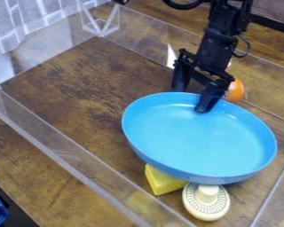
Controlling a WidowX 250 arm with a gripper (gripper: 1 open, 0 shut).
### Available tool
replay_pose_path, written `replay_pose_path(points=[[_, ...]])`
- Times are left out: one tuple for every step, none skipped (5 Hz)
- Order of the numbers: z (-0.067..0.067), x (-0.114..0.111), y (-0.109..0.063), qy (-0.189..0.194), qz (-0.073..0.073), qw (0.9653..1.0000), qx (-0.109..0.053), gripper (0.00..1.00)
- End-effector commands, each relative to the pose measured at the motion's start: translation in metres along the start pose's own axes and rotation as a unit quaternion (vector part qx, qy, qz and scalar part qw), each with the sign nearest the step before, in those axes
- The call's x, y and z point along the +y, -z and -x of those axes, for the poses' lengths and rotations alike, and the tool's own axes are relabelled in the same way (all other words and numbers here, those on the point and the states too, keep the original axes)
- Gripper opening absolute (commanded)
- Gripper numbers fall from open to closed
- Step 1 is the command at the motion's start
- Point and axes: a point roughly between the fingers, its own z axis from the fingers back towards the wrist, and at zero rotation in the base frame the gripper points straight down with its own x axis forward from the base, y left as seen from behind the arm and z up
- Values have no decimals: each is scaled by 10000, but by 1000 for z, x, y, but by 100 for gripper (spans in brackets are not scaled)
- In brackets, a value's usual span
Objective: Put the orange ball in the blue tray
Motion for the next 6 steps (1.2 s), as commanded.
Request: replay_pose_path(points=[[-8,-4,-4,81,-58,9998,-188,100],[-12,-8,-2,120,-52,9997,-226,100],[-16,-11,-1,158,-43,9995,-255,100],[-20,-16,-1,204,-41,9994,-285,100],[-23,-18,-1,249,-41,9993,-293,100],[-26,-19,0,289,-36,9992,-285,100]])
